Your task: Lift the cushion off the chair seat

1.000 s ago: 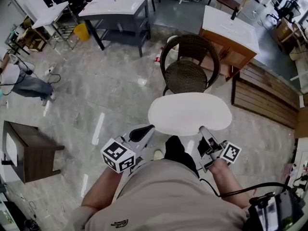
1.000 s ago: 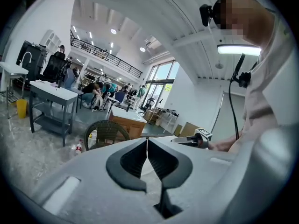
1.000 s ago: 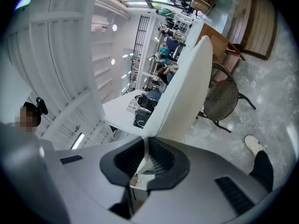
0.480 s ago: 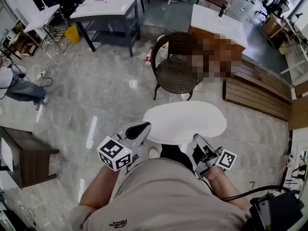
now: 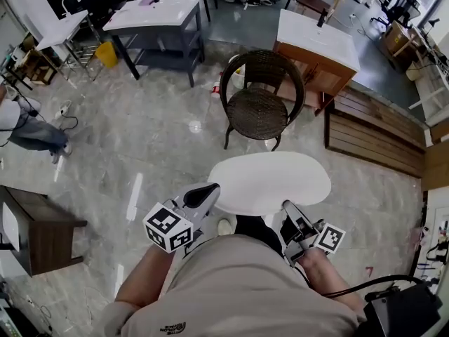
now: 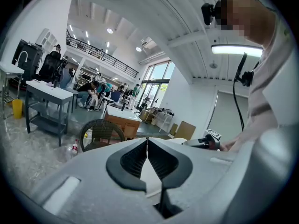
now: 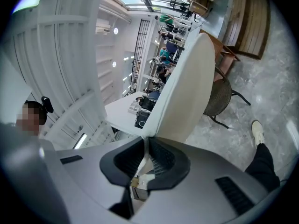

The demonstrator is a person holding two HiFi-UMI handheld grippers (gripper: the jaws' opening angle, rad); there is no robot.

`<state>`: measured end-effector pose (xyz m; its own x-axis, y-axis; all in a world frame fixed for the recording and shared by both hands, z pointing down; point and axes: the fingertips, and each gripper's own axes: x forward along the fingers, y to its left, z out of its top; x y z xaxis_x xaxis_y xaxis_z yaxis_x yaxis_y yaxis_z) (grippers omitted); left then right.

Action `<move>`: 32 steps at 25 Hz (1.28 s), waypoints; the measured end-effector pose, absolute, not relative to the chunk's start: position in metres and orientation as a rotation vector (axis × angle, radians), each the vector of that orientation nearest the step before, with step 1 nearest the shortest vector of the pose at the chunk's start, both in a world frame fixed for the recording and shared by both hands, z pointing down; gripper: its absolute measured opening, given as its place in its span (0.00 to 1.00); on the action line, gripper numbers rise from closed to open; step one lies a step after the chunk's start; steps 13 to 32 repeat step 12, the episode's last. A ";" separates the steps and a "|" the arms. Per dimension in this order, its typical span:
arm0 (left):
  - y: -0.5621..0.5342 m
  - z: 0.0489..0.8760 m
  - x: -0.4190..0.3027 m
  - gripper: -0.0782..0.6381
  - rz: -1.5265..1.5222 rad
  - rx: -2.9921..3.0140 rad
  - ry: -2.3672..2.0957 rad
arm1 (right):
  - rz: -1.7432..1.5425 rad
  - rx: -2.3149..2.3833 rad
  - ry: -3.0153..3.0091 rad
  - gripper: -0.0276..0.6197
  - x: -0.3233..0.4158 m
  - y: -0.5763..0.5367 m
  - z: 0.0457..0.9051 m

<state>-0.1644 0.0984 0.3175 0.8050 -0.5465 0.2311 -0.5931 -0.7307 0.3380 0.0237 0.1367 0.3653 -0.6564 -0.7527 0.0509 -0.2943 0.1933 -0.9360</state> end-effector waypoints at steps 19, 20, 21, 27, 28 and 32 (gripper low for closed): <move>0.089 0.312 -0.164 0.12 0.152 2.613 -0.868 | -1.428 -0.953 2.081 0.10 0.021 0.126 0.359; 0.089 0.312 -0.164 0.12 0.152 2.613 -0.868 | -1.428 -0.953 2.081 0.10 0.021 0.126 0.359; 0.089 0.312 -0.164 0.12 0.152 2.613 -0.868 | -1.428 -0.953 2.081 0.10 0.021 0.126 0.359; 0.089 0.312 -0.164 0.12 0.152 2.613 -0.868 | -1.428 -0.953 2.081 0.10 0.021 0.126 0.359; 0.089 0.312 -0.164 0.12 0.152 2.613 -0.868 | -1.428 -0.953 2.081 0.10 0.021 0.126 0.359; 0.089 0.312 -0.164 0.12 0.152 2.613 -0.868 | -1.428 -0.953 2.081 0.10 0.021 0.126 0.359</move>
